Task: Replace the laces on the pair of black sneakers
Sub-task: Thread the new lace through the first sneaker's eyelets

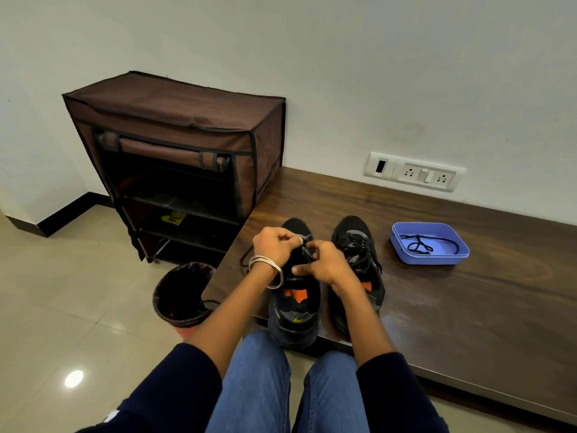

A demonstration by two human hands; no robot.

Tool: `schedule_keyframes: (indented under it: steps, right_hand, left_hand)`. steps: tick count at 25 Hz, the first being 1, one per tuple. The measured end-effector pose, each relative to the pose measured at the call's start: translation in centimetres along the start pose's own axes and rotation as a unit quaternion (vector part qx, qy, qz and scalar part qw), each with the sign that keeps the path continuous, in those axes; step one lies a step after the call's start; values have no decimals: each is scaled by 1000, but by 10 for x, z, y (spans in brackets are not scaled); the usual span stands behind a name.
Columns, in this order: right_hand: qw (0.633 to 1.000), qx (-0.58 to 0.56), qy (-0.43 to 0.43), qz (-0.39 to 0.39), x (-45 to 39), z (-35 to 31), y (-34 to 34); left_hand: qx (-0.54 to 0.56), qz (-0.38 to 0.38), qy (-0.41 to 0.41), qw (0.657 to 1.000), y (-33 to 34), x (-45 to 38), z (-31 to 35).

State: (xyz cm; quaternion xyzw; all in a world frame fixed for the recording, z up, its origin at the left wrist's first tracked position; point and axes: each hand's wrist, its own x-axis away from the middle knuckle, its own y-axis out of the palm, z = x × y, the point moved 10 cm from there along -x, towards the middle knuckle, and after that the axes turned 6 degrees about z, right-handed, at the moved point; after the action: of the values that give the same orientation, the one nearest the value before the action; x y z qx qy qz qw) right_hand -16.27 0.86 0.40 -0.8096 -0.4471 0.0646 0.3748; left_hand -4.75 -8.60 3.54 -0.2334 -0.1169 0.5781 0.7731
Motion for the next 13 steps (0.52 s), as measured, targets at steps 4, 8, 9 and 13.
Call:
schedule_keyframes:
  steps: [4, 8, 9, 13]
  right_hand:
    - [987, 114, -59, 94, 1, -3, 2]
    - [981, 152, -62, 108, 1, -4, 0]
    - [981, 149, -57, 111, 1, -3, -1]
    - [987, 103, -42, 116, 1, 3, -2]
  left_hand:
    - [-58, 4, -31, 998, 12, 7, -10]
    - [-91, 7, -53, 994, 15, 5, -14]
    - [-109, 7, -54, 993, 17, 6, -13]
    - [-161, -5, -43, 986, 24, 11, -8]
